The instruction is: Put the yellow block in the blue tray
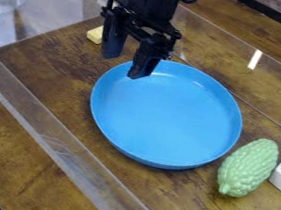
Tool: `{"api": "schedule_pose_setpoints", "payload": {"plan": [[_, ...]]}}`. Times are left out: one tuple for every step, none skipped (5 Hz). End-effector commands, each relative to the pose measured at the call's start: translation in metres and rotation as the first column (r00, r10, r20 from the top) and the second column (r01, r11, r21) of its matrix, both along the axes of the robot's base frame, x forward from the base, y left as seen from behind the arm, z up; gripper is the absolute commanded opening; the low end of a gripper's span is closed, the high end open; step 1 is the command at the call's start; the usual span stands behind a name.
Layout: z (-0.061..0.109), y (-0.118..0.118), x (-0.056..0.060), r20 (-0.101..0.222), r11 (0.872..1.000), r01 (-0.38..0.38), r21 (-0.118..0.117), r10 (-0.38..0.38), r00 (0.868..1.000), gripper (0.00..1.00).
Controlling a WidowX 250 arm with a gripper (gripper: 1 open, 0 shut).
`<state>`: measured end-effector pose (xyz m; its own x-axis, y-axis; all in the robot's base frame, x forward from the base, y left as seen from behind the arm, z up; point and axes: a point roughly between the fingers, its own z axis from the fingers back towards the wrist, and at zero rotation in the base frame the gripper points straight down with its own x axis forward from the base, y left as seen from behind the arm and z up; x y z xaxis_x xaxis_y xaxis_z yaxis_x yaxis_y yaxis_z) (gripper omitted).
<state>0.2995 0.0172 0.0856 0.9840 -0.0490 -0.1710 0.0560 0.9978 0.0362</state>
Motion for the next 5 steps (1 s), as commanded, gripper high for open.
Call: {"api": "schedule_pose_setpoints", "payload": {"plan": [[0.0127, 0.0087, 0.0084, 0.051, 1.0, -0.01, 0.011, 0.009, 0.999, 1.0], [0.0131, 0.0112, 0.0095, 0.052, 1.0, -0.009, 0.016, 0.008, 0.999, 1.0], [0.0124, 0.0135, 0.0109, 0.052, 1.0, -0.006, 0.022, 0.005, 0.999, 1.0], [0.0112, 0.0155, 0.0124, 0.051, 1.0, -0.005, 0.027, 0.003, 0.999, 1.0], [0.0111, 0.018, 0.014, 0.053, 0.999, -0.005, 0.032, 0.003, 0.999, 1.0]]}}
